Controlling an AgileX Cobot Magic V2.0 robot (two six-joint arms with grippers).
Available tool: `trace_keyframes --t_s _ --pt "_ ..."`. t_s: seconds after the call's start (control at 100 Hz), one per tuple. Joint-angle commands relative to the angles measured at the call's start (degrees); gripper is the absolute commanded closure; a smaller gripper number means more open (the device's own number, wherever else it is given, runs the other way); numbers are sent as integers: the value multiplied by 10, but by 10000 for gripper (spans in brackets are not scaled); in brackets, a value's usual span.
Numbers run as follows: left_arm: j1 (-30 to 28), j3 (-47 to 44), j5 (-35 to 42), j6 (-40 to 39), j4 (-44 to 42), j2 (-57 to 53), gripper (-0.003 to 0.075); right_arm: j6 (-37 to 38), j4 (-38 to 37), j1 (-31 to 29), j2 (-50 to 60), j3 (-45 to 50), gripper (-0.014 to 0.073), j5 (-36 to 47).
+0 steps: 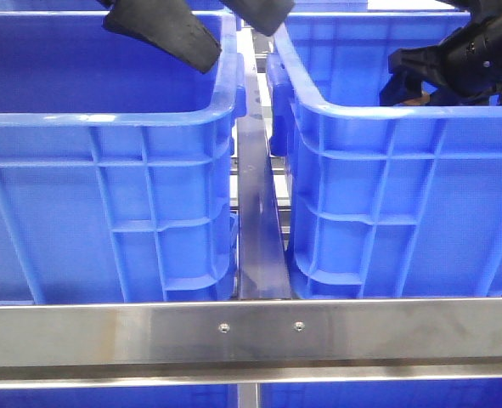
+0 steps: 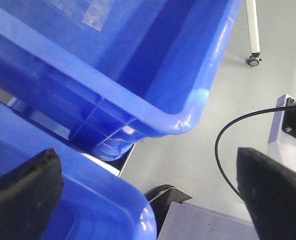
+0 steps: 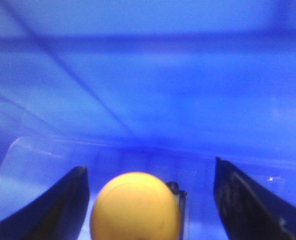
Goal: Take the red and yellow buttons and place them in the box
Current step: 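Lower the yellow button into the empty crate and open the right gripper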
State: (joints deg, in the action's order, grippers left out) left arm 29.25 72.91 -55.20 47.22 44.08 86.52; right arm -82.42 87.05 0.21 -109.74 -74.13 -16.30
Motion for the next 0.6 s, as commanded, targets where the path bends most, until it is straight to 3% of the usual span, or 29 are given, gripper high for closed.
trace_keyframes --t_s 0.0,0.26,0.36,0.59 --pt "3 15 10 0 33 -23 60 -6 14 -1 55 -9 36 -7" --pt "3 15 10 0 33 -23 60 -6 14 -1 138 55 62 6" --pt "3 15 10 0 33 -23 60 -6 14 -1 180 88 189 7" --pt "3 15 10 0 33 -23 60 -6 15 -1 279 170 577 9"
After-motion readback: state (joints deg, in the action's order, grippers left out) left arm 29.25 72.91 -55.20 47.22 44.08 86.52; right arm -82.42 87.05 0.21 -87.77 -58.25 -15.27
